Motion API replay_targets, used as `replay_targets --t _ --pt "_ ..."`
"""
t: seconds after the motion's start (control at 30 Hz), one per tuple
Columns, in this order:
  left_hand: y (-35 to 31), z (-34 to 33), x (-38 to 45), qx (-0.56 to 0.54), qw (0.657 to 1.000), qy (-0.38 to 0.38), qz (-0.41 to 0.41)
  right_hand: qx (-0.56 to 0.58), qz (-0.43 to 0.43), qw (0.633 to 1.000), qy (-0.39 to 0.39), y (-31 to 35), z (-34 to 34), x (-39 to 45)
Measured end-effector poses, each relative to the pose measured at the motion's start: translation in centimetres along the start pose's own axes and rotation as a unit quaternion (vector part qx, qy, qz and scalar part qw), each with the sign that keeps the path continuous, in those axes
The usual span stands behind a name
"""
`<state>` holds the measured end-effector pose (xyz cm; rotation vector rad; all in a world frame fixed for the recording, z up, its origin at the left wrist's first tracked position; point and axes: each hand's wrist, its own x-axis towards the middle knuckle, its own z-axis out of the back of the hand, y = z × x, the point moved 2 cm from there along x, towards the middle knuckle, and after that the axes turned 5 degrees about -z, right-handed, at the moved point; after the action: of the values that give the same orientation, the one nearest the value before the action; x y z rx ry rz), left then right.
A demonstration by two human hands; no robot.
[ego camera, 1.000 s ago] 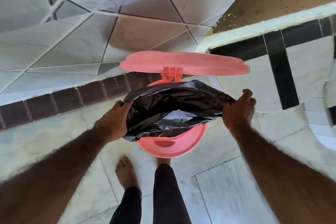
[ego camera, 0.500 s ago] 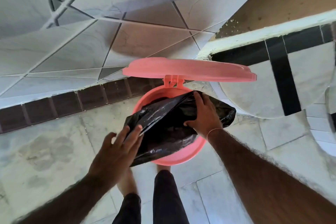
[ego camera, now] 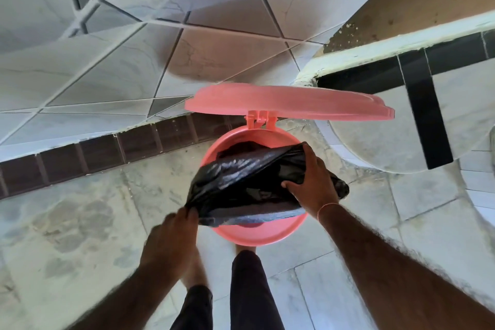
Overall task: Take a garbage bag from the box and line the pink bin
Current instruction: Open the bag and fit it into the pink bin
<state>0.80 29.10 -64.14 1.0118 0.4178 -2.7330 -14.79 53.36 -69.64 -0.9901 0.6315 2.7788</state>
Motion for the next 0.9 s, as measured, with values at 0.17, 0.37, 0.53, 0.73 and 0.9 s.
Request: replay_targets --t 0.17,0.37,0.53,0.73,0.9 --pt "-1.4 1.0 -0.2 0.015 0.984 -0.128 -0.126 -0.022 0.03 0.998 -0.041 1.2 0.0 0.4" --pt "-5.1 2.5 5.9 0.102 0.976 -0.118 -0.15 -0.056 0.035 0.997 -0.047 2.3 -0.2 1.8" --pt "-3.7 4.4 10.2 0.066 0.98 -0.154 -0.103 -0.07 0.053 0.995 -0.039 2.0 -0.2 2.5" --pt "-2.7 6.4 13.0 -0.13 0.969 -0.187 -0.093 -0.082 0.072 0.994 -0.031 2.4 0.1 3.2" --pt "-2.4 6.6 15.7 -0.254 0.963 -0.09 0.001 -0.078 0.069 0.994 -0.017 2.9 0.3 3.6"
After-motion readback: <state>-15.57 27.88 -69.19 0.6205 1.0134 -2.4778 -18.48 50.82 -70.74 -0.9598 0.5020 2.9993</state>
